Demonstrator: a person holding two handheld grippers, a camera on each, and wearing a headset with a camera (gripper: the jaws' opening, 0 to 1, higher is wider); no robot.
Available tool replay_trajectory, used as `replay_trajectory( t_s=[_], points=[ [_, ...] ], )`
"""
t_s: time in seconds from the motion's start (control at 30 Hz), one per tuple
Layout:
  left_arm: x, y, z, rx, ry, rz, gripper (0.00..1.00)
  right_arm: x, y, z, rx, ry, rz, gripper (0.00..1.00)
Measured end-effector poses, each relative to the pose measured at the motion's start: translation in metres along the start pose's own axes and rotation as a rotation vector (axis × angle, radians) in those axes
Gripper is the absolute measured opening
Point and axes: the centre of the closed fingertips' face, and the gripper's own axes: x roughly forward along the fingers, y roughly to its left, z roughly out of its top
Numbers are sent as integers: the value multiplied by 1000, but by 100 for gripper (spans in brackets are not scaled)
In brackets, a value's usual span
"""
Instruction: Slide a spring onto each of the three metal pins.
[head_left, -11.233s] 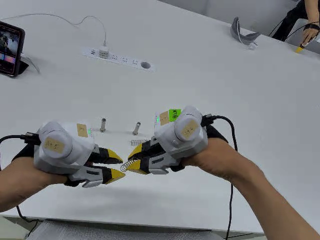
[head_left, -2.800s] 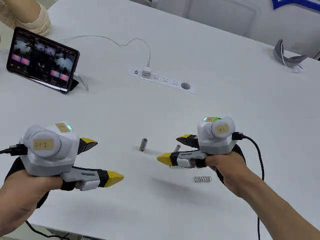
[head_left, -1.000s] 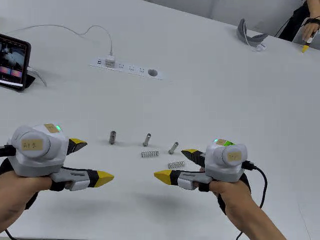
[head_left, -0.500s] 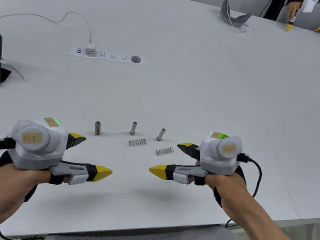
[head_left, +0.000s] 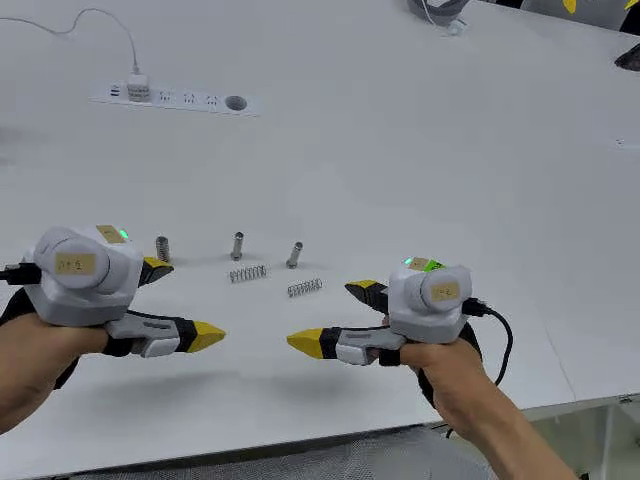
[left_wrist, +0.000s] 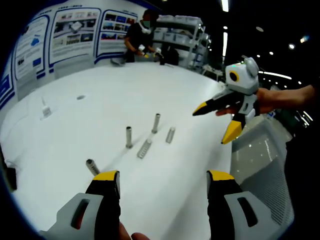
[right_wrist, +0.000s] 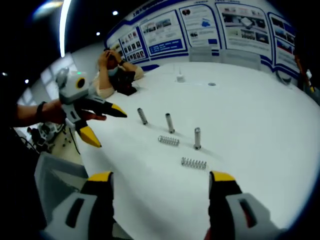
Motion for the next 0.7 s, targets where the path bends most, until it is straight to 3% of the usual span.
replay_trajectory(
  t_s=[0.33,0.7],
  points=[
    [25,-3,3,44,40,-30,70,-4,-1,-6,11,4,-5,81],
    [46,1,4,-5,35,-32,69,-6,-2,-12,57,-9,-23,81]
  ],
)
